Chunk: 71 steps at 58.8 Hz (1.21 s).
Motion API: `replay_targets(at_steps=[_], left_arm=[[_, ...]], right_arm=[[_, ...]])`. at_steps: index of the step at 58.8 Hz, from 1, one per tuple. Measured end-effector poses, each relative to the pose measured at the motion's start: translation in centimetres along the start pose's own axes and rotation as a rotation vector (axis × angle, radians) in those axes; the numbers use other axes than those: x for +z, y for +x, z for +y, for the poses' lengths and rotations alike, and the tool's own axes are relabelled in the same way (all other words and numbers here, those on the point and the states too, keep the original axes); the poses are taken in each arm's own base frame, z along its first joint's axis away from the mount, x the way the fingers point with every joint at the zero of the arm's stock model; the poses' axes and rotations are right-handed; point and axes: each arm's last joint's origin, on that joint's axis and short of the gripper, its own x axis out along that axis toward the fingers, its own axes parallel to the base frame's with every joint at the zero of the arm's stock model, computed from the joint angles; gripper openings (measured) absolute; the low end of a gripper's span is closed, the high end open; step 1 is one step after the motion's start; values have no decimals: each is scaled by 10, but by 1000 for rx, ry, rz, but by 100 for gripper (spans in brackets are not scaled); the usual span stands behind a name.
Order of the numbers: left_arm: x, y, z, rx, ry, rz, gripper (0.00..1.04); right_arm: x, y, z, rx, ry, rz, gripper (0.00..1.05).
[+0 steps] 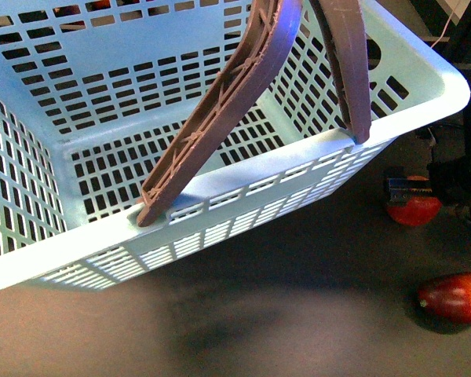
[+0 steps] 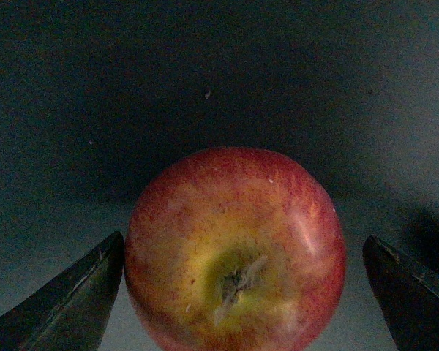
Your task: Pick apple with right arm and hold basket with left
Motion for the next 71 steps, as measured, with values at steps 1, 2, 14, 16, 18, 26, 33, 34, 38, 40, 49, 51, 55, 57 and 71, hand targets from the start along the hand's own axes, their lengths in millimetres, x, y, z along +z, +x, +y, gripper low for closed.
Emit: replay_targets(at_steps=[1, 2, 14, 16, 18, 26, 33, 34, 38, 40, 49, 51, 55, 57, 71], left_arm=[[0, 0, 0, 0, 0, 0, 16], [0, 0, 0, 0, 0, 0, 16], [0, 0, 0, 0, 0, 0, 16], [0, 0, 0, 0, 0, 0, 16], [0, 0, 0, 0, 0, 0, 16], [0, 0, 0, 0, 0, 0, 16], [0, 0, 0, 0, 0, 0, 16], [0, 0, 0, 0, 0, 0, 16], [0, 0, 0, 0, 0, 0, 16], [0, 0, 0, 0, 0, 0, 16], [0, 0, 0, 0, 0, 0, 16], [0, 0, 0, 0, 0, 0, 16], [0, 0, 0, 0, 0, 0, 16], [0, 0, 0, 0, 0, 0, 16], [0, 0, 0, 0, 0, 0, 16]], right_arm=[[0, 1, 0, 0, 0, 0, 96], [0, 2, 0, 1, -1, 2, 96], [-6, 12, 3, 3, -5, 25, 96], [-7, 13, 3, 1, -5, 27, 93], [-7, 13, 3, 1, -6, 28, 88], [-7, 13, 3, 2, -5, 21, 81], [-9, 10, 1, 11, 0, 14, 80], [-10, 10, 1, 13, 1, 13, 80], [-13, 4, -3, 17, 8, 7, 80], [-13, 0, -5, 22, 13, -1, 80], [-8, -30, -18, 36, 23, -68, 80], [-6, -37, -21, 40, 22, -86, 80], [2, -66, -30, 45, 13, -150, 80], [7, -84, -35, 54, 15, -185, 80], [36, -192, -46, 127, 12, -413, 80]])
